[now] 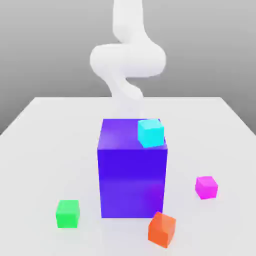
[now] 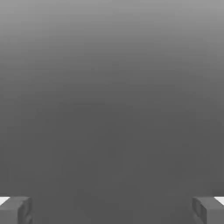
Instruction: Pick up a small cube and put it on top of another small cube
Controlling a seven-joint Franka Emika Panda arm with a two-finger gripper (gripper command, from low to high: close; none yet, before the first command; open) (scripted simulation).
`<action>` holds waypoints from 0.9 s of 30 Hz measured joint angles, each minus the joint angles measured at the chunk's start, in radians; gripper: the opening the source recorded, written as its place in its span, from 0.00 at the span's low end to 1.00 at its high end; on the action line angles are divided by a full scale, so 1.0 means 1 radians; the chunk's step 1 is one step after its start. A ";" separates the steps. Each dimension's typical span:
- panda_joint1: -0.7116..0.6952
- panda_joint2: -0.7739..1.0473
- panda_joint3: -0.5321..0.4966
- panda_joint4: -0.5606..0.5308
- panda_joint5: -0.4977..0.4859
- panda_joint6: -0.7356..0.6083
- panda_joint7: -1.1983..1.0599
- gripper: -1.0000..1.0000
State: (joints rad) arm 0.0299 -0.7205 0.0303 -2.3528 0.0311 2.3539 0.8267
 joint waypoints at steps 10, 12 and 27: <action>0.139 0.372 0.188 -0.236 0.095 0.251 0.157 0.50; 0.161 0.445 0.234 -0.282 0.098 0.301 0.200 0.50; 0.473 1.003 0.083 -0.419 -0.356 0.694 0.714 0.00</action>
State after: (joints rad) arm 0.5029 0.2820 0.1135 -2.7721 -0.3252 3.0478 1.5407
